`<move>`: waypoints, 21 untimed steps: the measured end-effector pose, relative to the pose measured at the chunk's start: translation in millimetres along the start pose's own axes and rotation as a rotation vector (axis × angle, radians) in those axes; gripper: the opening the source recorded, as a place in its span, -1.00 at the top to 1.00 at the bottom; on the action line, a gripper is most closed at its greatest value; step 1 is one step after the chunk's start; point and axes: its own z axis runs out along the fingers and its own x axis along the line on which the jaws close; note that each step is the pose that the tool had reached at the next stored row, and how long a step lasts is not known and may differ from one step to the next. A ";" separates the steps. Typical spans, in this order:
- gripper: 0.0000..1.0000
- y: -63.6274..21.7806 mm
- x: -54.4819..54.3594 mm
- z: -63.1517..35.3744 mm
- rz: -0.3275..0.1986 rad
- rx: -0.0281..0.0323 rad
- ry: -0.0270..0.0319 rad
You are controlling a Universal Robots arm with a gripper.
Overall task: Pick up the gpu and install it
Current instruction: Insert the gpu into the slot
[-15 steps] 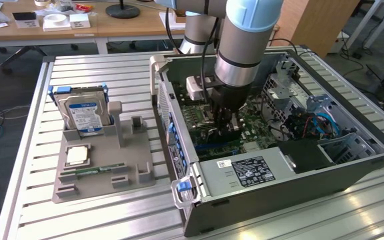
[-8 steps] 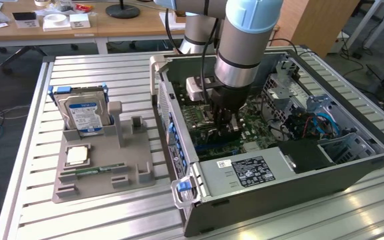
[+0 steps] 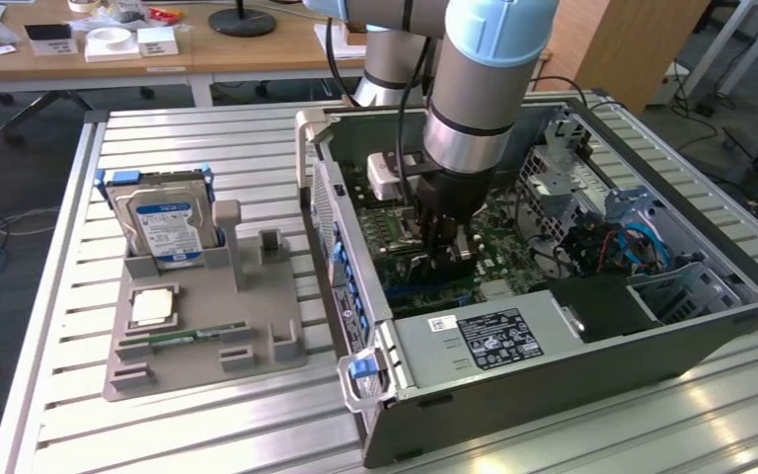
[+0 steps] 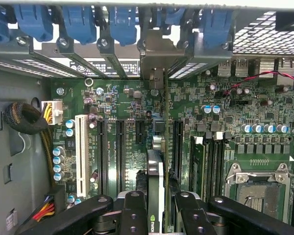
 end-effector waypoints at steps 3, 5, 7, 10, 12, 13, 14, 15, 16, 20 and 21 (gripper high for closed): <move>0.47 0.0 0.0 0.0 0.000 0.0000 -0.0001; 0.47 0.0 0.0 0.0 0.000 0.0000 -0.0001; 0.47 0.0 0.0 0.0 0.000 0.0001 -0.0001; 0.47 0.0 0.0 0.0 0.000 0.0000 0.0000; 0.47 0.0 0.0 0.0 0.000 0.0000 -0.0001; 0.47 0.0 0.0 0.0 0.000 0.0000 -0.0001; 0.47 0.0 0.0 0.0 0.000 0.0000 -0.0001; 0.47 0.0 0.0 0.0 0.000 0.0001 -0.0001; 0.47 0.0 0.0 0.0 0.000 0.0000 -0.0001; 0.47 0.0 0.0 0.0 0.000 0.0000 -0.0001; 0.47 0.0 -0.1 0.0 0.000 0.0000 -0.0001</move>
